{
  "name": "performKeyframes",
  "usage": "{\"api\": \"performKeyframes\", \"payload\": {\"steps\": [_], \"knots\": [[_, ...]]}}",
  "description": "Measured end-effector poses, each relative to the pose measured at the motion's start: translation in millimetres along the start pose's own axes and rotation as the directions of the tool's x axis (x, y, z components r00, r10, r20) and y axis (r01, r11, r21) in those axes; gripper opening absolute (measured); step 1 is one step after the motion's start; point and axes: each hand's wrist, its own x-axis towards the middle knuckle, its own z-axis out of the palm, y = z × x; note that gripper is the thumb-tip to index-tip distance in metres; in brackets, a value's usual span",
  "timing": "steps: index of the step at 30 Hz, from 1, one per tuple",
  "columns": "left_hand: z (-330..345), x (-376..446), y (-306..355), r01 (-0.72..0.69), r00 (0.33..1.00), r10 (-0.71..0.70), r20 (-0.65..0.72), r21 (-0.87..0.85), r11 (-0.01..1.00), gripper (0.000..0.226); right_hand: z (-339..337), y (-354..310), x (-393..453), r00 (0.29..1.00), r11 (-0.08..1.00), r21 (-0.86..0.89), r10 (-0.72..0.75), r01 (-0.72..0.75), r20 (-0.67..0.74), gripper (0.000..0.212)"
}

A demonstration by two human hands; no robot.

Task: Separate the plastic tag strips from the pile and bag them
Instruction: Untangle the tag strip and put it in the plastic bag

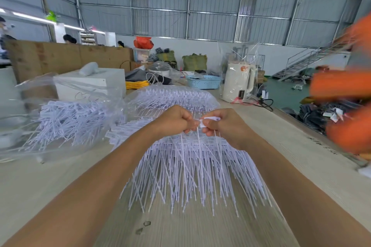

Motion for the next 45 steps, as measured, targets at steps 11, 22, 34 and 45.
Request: {"api": "performKeyframes", "payload": {"steps": [11, 22, 34, 45], "knots": [[0.6, -3.7, 0.0, 0.252, 0.968, -0.227, 0.112, -0.384, 0.888, 0.028, 14.0, 9.8, -0.7, 0.964, 0.952, -0.211, -0.247, 0.223, -0.097, 0.007], [-12.7, -15.9, -0.3, 0.287, 0.939, -0.160, 0.305, -0.437, 0.852, 0.037, -13.9, 11.8, 16.0, 0.937, 0.987, -0.148, -0.102, 0.054, -0.334, 0.018], [-15.4, -29.7, 1.5, 0.078, 0.978, -0.080, 0.193, 0.020, 0.997, 0.030, 18.6, -24.2, -6.6, 0.983, 0.988, 0.001, 0.156, -0.157, 0.092, 0.004], [-16.3, -27.6, -20.3, 0.110, 0.992, -0.124, -0.029, -0.291, 0.950, 0.007, 32.6, -9.3, -7.0, 0.993, 0.990, 0.096, 0.111, -0.106, -0.040, 0.010]]}}
